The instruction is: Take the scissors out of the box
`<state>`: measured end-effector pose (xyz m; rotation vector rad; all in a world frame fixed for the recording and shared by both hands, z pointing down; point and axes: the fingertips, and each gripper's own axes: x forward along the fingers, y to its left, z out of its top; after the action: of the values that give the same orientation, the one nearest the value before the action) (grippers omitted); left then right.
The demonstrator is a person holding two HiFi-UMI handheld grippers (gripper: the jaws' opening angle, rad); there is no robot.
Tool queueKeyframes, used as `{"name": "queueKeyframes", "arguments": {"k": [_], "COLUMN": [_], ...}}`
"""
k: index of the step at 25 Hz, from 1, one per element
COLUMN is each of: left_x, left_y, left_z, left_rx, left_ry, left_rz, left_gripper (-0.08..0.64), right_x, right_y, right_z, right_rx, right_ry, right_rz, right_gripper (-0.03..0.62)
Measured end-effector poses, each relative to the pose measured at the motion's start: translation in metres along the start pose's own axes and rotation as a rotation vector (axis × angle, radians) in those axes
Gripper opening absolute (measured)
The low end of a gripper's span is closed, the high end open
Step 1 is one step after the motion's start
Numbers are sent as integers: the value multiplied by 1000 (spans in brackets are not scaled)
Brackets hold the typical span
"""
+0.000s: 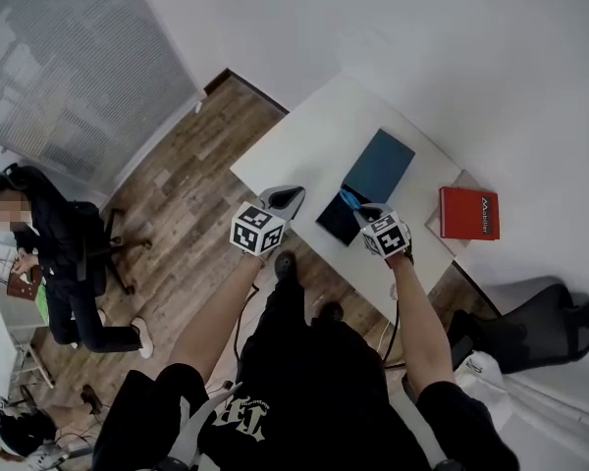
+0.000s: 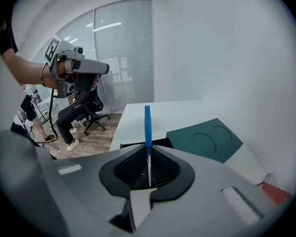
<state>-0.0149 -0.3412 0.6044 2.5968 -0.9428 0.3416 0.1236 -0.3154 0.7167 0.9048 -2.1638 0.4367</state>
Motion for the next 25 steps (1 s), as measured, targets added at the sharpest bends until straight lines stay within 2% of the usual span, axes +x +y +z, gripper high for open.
{"name": "queueKeyframes", "arguments": {"k": [6, 12, 25], "left_x": [-7, -13, -3], "left_y": [-11, -30, -84], "left_z": [21, 41, 66], "left_rx": [22, 43, 108], "left_ry": [-49, -95, -129], "left_rz": [24, 35, 3], "left_gripper": [2, 2, 2], "right_x": [-36, -74, -148], "right_y": [-12, -20, -30], "right_z": [22, 37, 57], "right_rx": [88, 134, 148], "right_ry": [-117, -212, -357], "right_rz": [-50, -101, -178], "right_gripper": [38, 38, 38]}}
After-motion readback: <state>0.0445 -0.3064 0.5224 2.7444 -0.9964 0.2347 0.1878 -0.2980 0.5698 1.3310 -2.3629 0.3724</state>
